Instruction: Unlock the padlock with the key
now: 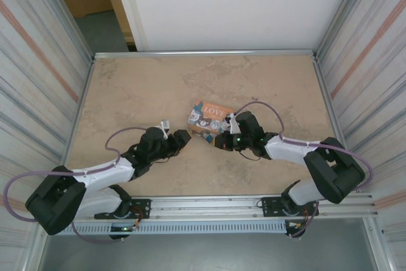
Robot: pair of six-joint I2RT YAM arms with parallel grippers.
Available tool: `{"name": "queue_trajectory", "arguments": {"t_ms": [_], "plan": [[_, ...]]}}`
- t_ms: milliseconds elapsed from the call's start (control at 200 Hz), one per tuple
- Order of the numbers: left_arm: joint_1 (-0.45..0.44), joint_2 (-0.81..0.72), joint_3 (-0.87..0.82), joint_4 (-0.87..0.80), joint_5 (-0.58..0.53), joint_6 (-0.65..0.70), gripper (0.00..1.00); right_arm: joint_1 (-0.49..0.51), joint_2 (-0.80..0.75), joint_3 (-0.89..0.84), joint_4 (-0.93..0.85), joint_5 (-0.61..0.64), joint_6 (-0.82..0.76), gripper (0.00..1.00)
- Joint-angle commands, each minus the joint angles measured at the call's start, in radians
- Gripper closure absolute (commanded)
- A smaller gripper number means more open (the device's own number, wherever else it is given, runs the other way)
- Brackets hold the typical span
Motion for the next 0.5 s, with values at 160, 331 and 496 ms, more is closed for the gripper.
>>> {"name": "queue_trajectory", "arguments": {"t_ms": [160, 331, 496], "plan": [[-0.028, 0.010, -0.054, 0.121, -0.049, -0.167, 0.57, 0.042, 0.004, 0.041, 0.058, 0.008, 0.198, 1.00], [-0.040, 0.022, -0.065, 0.164, -0.059, -0.200, 0.57, 0.060, 0.015, 0.053, 0.084, 0.015, 0.248, 1.00], [-0.040, 0.061, -0.076, 0.248, -0.036, -0.239, 0.57, 0.083, 0.038, 0.071, 0.085, 0.025, 0.264, 1.00]]}}
